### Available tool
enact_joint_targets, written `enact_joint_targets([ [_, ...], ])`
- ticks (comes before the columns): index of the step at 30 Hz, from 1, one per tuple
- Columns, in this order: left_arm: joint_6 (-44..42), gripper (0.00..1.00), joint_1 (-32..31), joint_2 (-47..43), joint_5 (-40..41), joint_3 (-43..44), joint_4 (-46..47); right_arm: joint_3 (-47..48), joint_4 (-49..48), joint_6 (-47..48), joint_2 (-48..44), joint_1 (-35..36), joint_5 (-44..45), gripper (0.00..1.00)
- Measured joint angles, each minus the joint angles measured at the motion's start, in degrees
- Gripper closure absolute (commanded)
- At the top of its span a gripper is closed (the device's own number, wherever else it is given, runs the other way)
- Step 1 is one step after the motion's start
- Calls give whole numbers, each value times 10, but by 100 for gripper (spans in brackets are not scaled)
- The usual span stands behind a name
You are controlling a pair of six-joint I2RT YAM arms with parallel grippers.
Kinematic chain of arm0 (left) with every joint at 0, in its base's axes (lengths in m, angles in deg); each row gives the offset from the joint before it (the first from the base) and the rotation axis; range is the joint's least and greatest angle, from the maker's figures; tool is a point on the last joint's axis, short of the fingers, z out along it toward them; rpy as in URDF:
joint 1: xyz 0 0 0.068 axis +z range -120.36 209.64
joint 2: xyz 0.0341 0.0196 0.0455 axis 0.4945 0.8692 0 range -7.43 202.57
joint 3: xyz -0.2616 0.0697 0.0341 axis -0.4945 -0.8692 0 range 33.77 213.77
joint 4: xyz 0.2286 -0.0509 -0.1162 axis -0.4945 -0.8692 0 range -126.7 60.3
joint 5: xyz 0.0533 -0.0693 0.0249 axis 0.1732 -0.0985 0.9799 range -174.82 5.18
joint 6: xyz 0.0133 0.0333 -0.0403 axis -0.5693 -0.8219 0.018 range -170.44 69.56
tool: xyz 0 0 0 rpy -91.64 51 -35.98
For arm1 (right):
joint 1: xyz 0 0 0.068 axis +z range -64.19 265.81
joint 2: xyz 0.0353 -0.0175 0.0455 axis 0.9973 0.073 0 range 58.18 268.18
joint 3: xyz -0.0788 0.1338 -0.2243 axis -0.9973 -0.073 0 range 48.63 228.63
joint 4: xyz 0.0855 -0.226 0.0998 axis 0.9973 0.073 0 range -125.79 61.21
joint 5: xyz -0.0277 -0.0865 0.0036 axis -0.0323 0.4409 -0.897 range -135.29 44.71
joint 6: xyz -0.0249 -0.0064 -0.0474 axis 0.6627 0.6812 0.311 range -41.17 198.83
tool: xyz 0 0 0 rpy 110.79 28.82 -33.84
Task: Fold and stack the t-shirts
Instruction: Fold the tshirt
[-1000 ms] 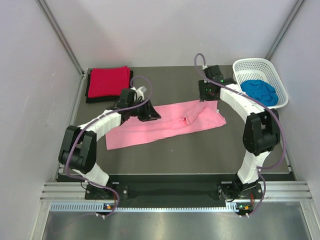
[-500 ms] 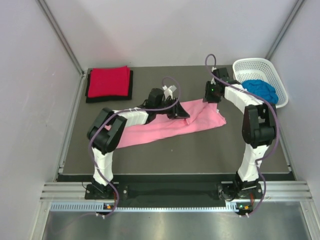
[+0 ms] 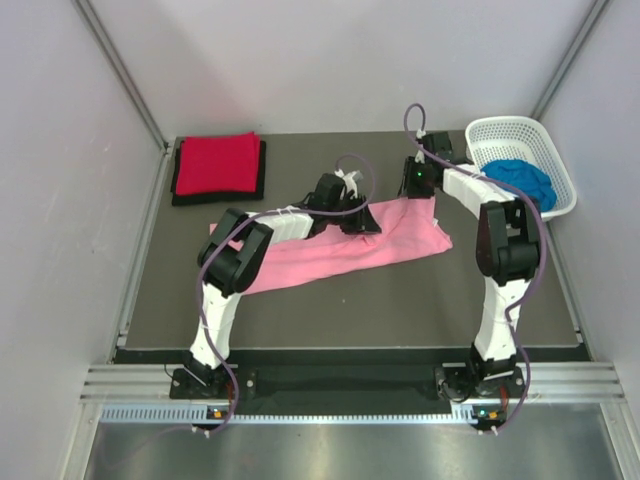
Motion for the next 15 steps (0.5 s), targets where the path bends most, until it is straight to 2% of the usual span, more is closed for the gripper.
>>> enact_joint_targets([
  [6, -44, 69, 2, 0, 53, 8, -56, 10, -5, -7, -1, 0, 10, 61],
  [10, -49, 70, 4, 0, 68, 8, -73, 8, 8, -39, -3, 0, 34, 66],
  [12, -48, 70, 4, 0, 71, 8, -73, -11, 8, -62, -15, 0, 45, 75],
  [15, -48, 70, 4, 0, 72, 7, -73, -45, 2, -88, -36, 0, 55, 77],
])
